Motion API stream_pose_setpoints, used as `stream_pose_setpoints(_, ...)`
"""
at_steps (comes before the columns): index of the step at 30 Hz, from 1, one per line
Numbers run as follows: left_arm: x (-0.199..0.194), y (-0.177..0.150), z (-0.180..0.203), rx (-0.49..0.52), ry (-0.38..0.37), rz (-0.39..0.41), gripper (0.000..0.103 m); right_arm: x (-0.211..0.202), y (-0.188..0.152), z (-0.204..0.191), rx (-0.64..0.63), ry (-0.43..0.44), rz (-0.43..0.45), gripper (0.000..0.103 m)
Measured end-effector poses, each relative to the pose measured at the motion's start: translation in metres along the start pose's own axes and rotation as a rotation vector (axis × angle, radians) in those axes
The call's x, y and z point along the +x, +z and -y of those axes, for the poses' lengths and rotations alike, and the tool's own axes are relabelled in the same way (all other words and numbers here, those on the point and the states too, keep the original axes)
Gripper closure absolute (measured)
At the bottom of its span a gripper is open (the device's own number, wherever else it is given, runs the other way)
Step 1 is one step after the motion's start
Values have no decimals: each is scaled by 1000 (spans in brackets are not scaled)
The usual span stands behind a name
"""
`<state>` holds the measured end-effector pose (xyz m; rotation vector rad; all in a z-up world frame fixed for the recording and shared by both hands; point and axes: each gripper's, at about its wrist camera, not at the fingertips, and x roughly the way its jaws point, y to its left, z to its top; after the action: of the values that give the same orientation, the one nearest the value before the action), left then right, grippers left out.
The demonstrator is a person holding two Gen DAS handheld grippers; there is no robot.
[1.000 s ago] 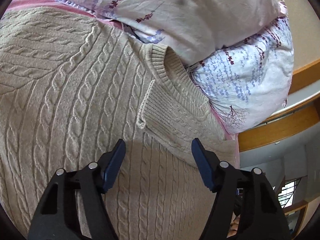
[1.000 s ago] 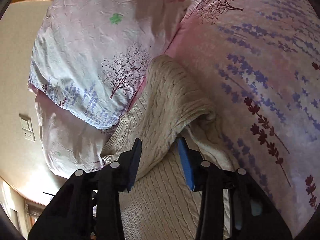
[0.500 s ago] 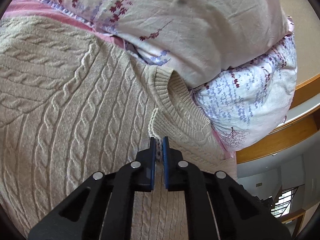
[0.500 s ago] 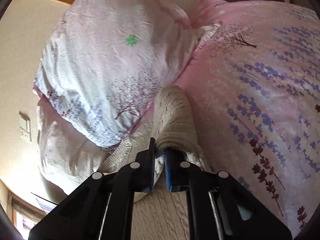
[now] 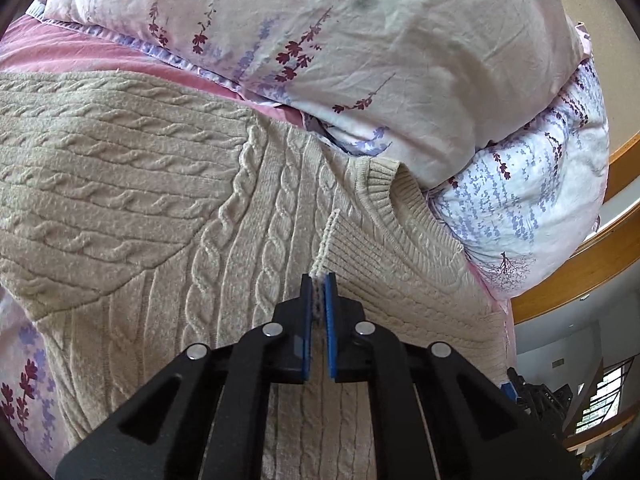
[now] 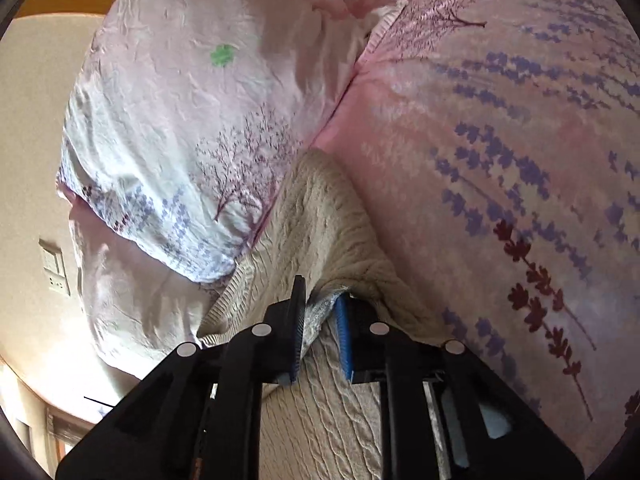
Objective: Fold small clothes
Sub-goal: 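Carry the sleeve across the sweater body with the right gripper and release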
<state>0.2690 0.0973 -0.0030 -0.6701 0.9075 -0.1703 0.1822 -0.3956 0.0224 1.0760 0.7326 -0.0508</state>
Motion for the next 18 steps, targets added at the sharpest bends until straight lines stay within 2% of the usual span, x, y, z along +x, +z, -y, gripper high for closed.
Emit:
stream_pose_setpoints(2, 4, -3, 3, 6, -11, -15, 97, -7, 0, 5, 18, -54, 58, 96)
stream_pose_setpoints(4, 6, -7, 6, 26, 7, -14, 97, -7, -2, 15, 58, -87, 44, 96)
stream_pose_setpoints(7, 6, -9, 10, 44, 16, -12, 96, -13, -5, 13, 30, -116, 23, 93)
stream_pose_setpoints(9, 3, -8, 7, 29, 6, -24, 96, -26, -8, 8, 9, -157, 31, 83)
stream_pose_setpoints(10, 0, -8, 5, 24, 3, -27, 96, -34, -8, 4, -9, -198, 51, 68)
stream_pose_setpoints(11, -5, -8, 2, 20, 2, -27, 94, -41, -10, -3, -33, -237, 78, 58)
stream_pose_setpoints(13, -20, -8, -5, 17, -9, -20, 85, -54, -14, -20, -117, -299, 147, 58)
stream_pose_setpoints(15, -38, -8, -11, 19, -8, -1, 69, -51, -20, -48, -265, -320, 156, 55)
stream_pose_setpoints(17, -59, -8, -21, 13, -10, 29, 63, -29, -30, -79, -423, -320, 82, 42)
stream_pose_setpoints(18, -70, -8, -27, 8, -13, 42, 60, -11, -40, -96, -512, -313, 19, 42)
